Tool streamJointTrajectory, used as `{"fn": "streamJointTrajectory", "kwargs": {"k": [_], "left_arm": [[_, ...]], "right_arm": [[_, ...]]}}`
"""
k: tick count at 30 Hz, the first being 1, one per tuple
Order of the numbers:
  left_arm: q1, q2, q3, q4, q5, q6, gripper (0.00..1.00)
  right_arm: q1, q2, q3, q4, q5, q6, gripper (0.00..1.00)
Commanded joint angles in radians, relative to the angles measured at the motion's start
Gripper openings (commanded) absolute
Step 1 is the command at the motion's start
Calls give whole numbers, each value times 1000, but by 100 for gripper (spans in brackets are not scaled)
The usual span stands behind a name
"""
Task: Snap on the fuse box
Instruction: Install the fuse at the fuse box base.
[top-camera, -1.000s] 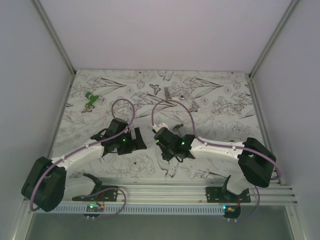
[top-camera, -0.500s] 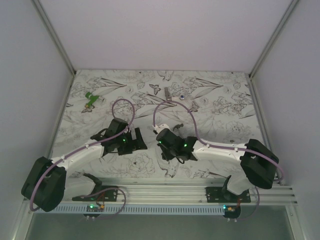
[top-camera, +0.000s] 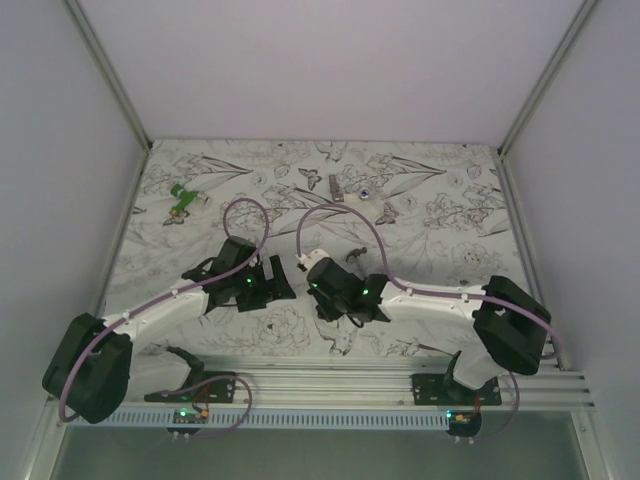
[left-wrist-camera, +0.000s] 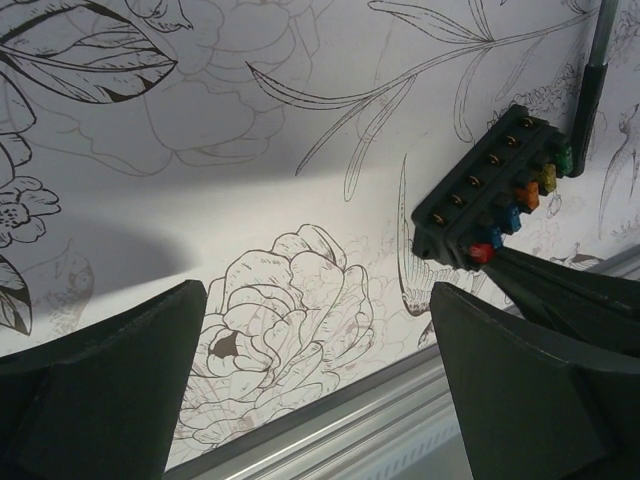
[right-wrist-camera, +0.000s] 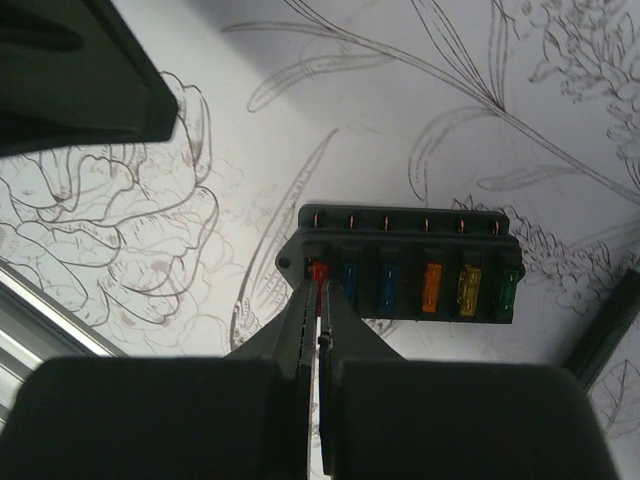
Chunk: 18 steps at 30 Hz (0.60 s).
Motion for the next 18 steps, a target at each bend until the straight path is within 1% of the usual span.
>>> {"fn": "streamJointTrajectory", "kwargs": {"k": [1,6,11,15,18], "left_arm": [[-2,19,-11,-9,4,-40,100],[-2,46,-13,-9,12,-65,100],[-2,29,-25,-9,4,-76,98],[-2,16,-44,-10,-15,-105,94],[0,10,-58,-12,-22,-129,90]], "right_arm": [[34,103,-13,-89,-14,-36,0],[51,119,-6,-88,-8,-53,0],[69,144,15,-89,3,-72,0],[86,170,42,-92,1,-80,0],[87,158,52,-94,-3,-76,5]]}}
